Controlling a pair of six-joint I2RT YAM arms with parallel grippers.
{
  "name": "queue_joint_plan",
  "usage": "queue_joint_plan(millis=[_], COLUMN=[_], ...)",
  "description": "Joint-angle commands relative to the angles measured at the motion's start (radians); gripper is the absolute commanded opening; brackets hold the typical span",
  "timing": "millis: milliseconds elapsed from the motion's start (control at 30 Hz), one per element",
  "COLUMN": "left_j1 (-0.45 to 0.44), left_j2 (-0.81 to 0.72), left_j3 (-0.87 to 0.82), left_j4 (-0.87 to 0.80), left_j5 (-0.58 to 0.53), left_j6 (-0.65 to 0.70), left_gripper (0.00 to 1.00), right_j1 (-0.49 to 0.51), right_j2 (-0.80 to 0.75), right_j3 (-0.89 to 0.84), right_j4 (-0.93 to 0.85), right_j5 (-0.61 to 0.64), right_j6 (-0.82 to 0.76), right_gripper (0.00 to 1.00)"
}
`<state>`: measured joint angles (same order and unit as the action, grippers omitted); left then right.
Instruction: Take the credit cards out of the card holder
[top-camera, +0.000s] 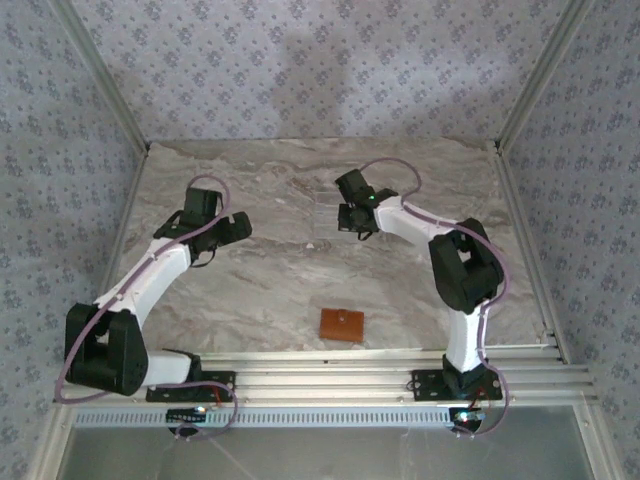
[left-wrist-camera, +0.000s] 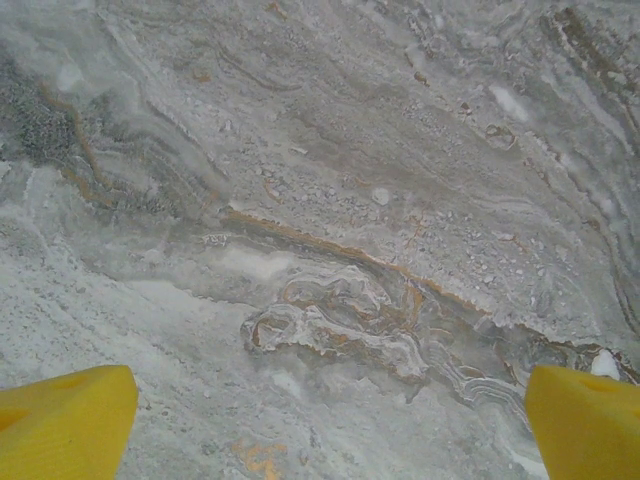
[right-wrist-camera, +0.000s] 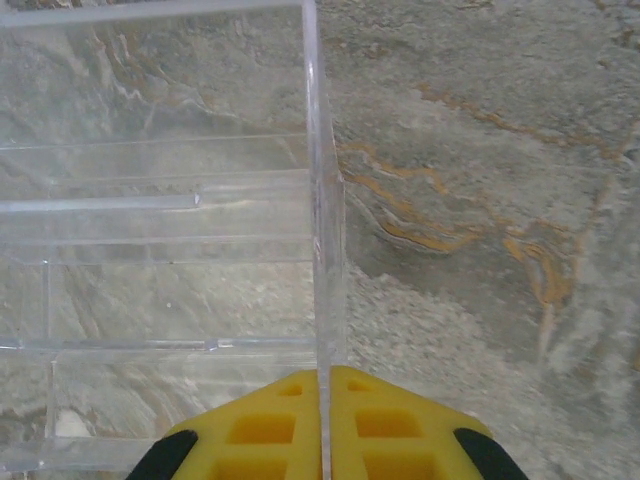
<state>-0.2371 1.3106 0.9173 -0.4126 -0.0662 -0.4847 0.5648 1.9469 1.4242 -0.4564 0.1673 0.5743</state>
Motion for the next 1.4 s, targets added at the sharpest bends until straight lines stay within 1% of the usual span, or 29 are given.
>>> queue_joint_plan(millis=[0,233,567,700,800,967,1100,1200,1300,1367], left_j1=[-0.004,-0.004,-0.004,-0.004,-0.004,-0.004,-0.004,-0.004,-0.004,-0.004], left_j2=[-0.031,-0.030,-0.024,-0.023,-0.022,-0.024,-0.021,-0.012,-0.010,-0.011], left_j3=[-0.008,-0.029,-0.023,-0.019,-0.013,0.003,0.018,0.033,0.044,0.048], left_j4=[-0.028,-0.029,-0.029,-0.032,-0.033,-0.055,-0.060,-0.070,-0.078,-0.081], left_j5=[0.014,0.014,0.013,0.011,0.017,0.021,0.060,0.091,0.097,0.092], left_j6=[-0.012,-0.015,-0.012,-0.011,-0.006,0.000,0.013,0.027,0.037,0.044], left_gripper=[0.99,0.99,0.99,0.99,0.99,0.99,0.98,0.97,0.97,0.97], right_j1=[0.023,0.032,0.027,0.029,0.029,0.029,0.029,0.034,0.065,0.089], right_j2=[0.026,0.043,0.069,0.063,0.049,-0.022,-0.102,-0.169,-0.238,-0.271], right_j3=[0.050,0.064,0.076,0.078,0.082,0.078,0.048,0.006,-0.032,-0.049], right_j4=[-0.021,-0.042,-0.055,-0.060,-0.077,-0.119,-0.140,-0.138,-0.210,-0.273], right_j5=[0.063,0.084,0.074,0.083,0.088,0.097,0.024,-0.120,-0.191,-0.260], right_j6=[0.082,0.065,0.064,0.063,0.023,-0.012,-0.117,-0.307,-0.500,-0.631], right_gripper=[0.09,0.09,0.12,0.21,0.29,0.35,0.43,0.50,0.55,0.60])
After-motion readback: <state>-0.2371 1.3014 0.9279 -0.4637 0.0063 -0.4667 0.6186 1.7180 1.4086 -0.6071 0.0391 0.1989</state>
